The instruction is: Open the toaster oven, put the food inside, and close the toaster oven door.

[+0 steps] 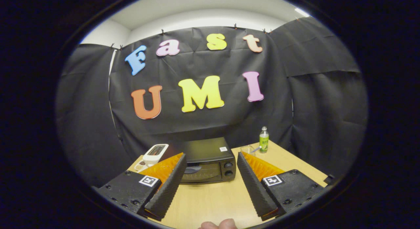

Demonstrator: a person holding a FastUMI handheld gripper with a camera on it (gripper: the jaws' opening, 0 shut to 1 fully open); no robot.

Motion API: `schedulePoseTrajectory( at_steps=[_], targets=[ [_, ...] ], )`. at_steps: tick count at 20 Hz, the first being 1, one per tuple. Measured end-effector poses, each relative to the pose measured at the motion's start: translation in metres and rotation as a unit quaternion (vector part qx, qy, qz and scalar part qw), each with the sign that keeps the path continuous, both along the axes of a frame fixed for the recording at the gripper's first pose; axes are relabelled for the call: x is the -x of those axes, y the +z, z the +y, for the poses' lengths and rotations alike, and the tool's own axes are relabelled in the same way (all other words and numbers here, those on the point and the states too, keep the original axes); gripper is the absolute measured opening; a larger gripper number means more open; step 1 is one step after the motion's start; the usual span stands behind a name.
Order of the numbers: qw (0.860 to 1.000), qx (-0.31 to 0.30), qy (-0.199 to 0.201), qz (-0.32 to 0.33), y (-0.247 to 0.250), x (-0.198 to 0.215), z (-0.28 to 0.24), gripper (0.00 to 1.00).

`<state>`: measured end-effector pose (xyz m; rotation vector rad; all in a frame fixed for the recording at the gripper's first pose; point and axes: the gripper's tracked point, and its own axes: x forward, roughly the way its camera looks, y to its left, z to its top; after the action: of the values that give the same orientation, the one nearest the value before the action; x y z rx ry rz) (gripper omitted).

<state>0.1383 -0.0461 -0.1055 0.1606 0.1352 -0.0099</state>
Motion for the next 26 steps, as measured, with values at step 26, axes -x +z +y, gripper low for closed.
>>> schedulePoseTrajectory(
  at_steps=[26],
  targets=[
    [0.983,-0.012,0.052,0.174,-0.151,-0.183,0.082,1.0]
  ],
)
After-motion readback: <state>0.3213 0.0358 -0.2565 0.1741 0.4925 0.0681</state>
